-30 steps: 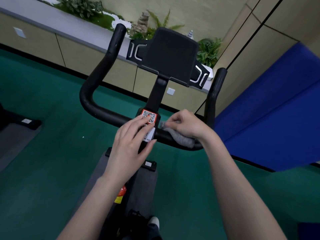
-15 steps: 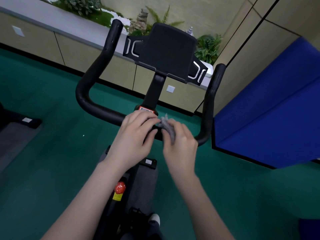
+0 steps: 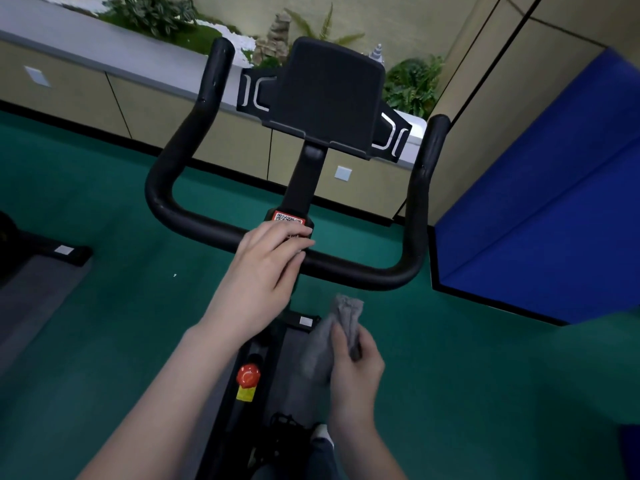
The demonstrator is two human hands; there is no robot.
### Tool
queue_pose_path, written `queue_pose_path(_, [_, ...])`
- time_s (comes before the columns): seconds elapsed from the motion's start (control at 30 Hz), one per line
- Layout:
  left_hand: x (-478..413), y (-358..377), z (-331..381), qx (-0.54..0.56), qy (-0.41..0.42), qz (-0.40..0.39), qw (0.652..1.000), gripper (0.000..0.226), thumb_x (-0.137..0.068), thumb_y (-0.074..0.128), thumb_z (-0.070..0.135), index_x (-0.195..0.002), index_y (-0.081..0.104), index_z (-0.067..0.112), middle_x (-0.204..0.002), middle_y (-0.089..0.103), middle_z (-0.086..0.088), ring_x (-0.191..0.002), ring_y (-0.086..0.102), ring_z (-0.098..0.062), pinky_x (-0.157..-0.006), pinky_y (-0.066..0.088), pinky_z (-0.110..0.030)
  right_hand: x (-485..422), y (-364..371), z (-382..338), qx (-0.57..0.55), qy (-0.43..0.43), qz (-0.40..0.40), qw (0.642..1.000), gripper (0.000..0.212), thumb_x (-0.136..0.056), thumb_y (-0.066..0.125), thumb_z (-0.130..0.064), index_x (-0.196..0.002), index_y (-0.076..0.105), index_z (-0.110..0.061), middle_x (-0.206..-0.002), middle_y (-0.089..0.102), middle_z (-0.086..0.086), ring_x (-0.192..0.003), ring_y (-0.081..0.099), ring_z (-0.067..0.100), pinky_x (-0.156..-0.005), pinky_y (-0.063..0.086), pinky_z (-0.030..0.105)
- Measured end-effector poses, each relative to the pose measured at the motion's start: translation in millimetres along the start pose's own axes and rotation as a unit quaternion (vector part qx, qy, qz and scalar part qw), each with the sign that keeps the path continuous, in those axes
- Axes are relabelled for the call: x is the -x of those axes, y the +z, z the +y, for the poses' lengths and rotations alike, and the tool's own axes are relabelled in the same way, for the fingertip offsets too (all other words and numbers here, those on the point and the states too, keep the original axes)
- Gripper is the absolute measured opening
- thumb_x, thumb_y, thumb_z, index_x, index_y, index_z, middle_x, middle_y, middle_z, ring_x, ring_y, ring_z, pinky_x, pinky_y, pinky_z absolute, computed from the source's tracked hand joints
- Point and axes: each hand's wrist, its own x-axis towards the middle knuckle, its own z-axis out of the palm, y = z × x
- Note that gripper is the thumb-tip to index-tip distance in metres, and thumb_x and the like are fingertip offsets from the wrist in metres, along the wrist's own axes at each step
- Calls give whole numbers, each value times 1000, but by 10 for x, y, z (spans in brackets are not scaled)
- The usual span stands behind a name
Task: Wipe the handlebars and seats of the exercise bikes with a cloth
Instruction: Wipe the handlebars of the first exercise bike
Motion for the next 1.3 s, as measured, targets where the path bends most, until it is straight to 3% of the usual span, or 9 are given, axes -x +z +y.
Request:
queue_pose_path(0.1, [1,-33,-11,12,0,-13,1000,28,-94,45,14,-112,66,9,-123,58,1,-119,46,-15,-106,29,-26,-126,262,-220,-164,123,-35,978,12,-92,57,-3,-92,68,-9,-87,73,4,-84,68,15,-76,55,24])
queue_pose_path(0.33, [6,-57,9,-12,13,-20,1000,24,-92,54,8,-113,66,8,-125,58,-1,-122,47,-21,-106,34,-37,-130,398,-450,-241,150,-127,950,14,-88,59,3,-100,67,3,-92,73,11,-80,70,18,-72,57,27])
queue_pose_path(0.47, [-105,18,153,-89,54,-21,994,25,-88,58,21,-109,67,11,-110,64,1,-110,55,-23,-100,36,-36,-200,159,-525,-251,162,-51,953,6,-84,62,7,-88,66,5,-82,72,14,-70,69,20,-66,59,29])
queue_pose_path(0.57, [-193,130,264,-103,69,-51,991,30,-86,62,27,-111,67,13,-105,66,0,-97,61,-23,-98,35,-35,-200,82,-515,-263,125,25,956,5,-82,65,6,-87,65,5,-76,72,11,-65,69,16,-59,58,26])
queue_pose_path(0.73, [-217,239,266,-139,68,-56,986,27,-82,64,36,-102,73,20,-91,70,6,-86,63,-21,-96,30,-32,-83,348,-433,-228,114,0,967,5,-86,62,5,-83,59,2,-70,64,11,-59,59,13,-55,51,21])
queue_pose_path(0.83, [-231,269,250,-131,65,-41,988,26,-79,64,39,-96,75,22,-86,70,8,-82,63,-20,-95,29,-31,-105,248,-442,-242,123,-1,963,3,-85,64,4,-85,61,3,-73,66,12,-65,62,16,-59,53,24])
queue_pose_path(1.03, [-209,300,259,-132,58,-33,989,29,-84,60,43,-98,75,21,-87,70,9,-83,62,-19,-96,33,-33,-264,-74,-524,-249,49,132,958,11,-86,66,-2,-76,64,-7,-75,69,3,-68,67,9,-61,54,22])
queue_pose_path(1.13, [-215,331,319,-147,47,-34,987,33,-86,57,45,-95,74,18,-87,70,6,-85,62,-20,-98,37,-38,-227,44,-483,-258,30,131,957,11,-90,61,-5,-82,56,-9,-80,63,4,-71,62,9,-64,53,22])
queue_pose_path(1.3, [-229,366,337,-156,35,-23,987,31,-86,57,45,-92,73,19,-84,69,5,-82,62,-19,-99,38,-39,-247,35,-474,-350,97,84,928,10,-91,59,-4,-86,56,-12,-93,68,8,-80,67,15,-78,55,34])
